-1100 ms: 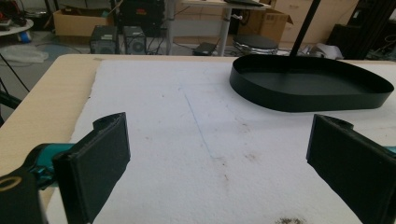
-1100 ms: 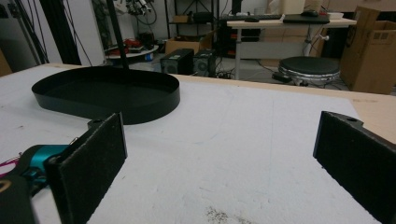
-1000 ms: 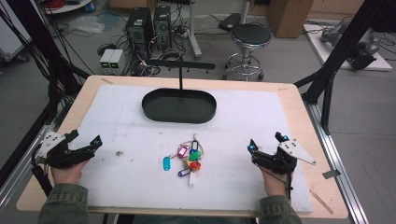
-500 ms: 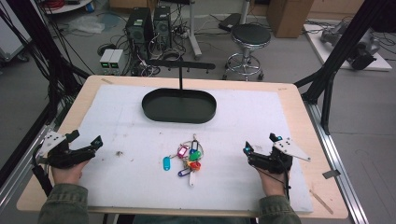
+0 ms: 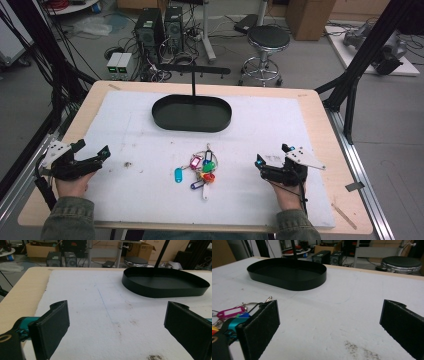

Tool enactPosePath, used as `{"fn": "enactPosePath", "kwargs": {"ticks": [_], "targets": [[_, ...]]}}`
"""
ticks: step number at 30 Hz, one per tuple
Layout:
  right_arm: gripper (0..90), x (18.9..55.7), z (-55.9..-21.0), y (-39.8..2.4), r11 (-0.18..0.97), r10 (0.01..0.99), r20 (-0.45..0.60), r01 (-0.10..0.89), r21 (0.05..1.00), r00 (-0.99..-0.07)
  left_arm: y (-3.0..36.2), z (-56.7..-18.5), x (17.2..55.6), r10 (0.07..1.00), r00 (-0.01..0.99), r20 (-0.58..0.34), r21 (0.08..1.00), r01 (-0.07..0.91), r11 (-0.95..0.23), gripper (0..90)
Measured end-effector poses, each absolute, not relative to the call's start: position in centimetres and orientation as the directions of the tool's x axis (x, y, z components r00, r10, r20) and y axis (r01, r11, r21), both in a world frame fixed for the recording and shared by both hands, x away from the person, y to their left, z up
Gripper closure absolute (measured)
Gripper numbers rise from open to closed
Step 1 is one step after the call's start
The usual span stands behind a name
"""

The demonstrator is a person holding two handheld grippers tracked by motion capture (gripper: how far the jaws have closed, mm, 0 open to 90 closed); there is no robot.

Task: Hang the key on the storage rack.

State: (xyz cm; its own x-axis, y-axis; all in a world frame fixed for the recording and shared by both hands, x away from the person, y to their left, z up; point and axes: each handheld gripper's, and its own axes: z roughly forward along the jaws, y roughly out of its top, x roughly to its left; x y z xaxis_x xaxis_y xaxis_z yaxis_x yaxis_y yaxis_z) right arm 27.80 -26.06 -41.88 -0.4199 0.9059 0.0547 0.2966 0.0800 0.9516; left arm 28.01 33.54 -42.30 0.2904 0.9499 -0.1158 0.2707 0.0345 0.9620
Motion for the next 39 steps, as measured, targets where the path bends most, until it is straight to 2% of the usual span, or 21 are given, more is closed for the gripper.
{"fn": "enactPosePath", "kwargs": {"ticks": [14, 27, 39], "targets": [[1.7, 27.8, -42.1, -24.5, 0.106, 0.87, 0.075, 0.334, 0.937, -0.487, 33.5, -42.3, 28.1, 0.95, 0.289, -0.116, 0.961, 0.273, 0.035, 6.6], [1.7, 27.8, -42.6, -21.9, 0.23, 0.819, 0.018, 0.357, 0.905, -0.574, 33.5, -42.3, 28.1, 0.95, 0.291, -0.116, 0.962, 0.273, 0.034, 6.7], [1.7, 27.7, -42.7, -20.4, 0.266, 0.789, 0.014, 0.362, 0.893, -0.614, 33.5, -42.4, 28.1, 0.948, 0.296, -0.118, 0.961, 0.275, 0.034, 6.6]]}}
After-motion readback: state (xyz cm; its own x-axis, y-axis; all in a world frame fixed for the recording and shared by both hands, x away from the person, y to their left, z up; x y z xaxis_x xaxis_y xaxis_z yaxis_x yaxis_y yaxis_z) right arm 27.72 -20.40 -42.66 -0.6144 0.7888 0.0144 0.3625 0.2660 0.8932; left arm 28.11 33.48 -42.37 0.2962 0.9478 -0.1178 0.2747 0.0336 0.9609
